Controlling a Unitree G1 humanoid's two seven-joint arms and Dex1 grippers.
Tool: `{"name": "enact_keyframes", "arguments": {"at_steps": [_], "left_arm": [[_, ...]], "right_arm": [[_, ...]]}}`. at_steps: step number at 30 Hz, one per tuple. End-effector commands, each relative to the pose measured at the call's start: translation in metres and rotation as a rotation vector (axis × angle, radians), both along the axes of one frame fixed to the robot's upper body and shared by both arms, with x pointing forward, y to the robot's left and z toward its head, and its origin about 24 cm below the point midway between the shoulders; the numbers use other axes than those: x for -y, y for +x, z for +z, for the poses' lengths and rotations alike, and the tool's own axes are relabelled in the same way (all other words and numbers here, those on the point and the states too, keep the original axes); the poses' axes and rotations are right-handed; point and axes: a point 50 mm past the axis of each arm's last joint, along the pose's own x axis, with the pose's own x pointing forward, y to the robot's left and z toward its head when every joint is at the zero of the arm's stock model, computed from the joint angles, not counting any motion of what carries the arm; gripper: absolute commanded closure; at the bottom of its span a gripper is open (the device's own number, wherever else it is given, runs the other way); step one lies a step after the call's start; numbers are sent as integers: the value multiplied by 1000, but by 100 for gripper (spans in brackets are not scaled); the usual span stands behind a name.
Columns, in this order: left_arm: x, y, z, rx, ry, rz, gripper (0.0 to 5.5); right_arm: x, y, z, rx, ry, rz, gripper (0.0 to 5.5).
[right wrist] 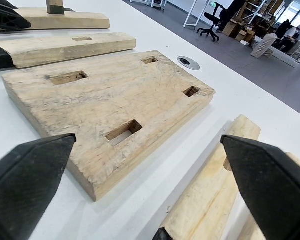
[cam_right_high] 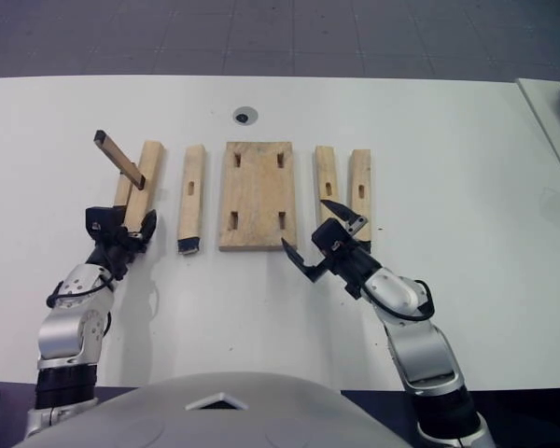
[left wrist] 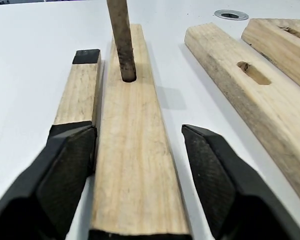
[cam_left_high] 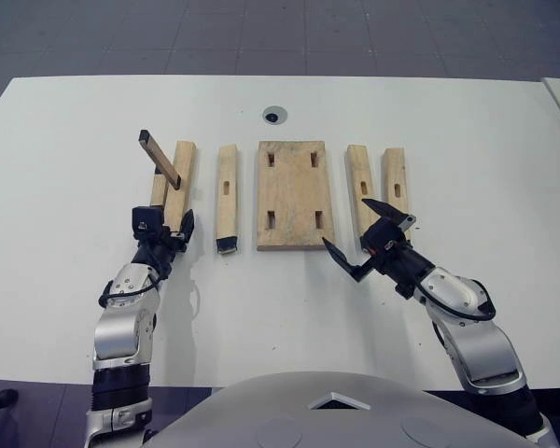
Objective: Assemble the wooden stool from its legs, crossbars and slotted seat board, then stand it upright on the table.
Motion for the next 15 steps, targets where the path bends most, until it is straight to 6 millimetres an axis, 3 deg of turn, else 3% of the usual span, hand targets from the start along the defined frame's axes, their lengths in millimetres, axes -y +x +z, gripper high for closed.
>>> {"name": "enact_keyframes", "arguments": {"at_steps": [1,3,10,15], "left_arm": [[0,-16,-23,-211,36,-10,319],[-1,-23,-25,-268,64,-7,346],[-3,-34,-24,-428,88,12,347],[-3,-1,17,-160,40,56,347]], "right_arm": [[1,2,1,7,-10,-1,10],[1,2,1,7,-8,-4,10],[1,2,1,8,-2,-12,10],[0,3,1,11,-2,-12,10]]}}
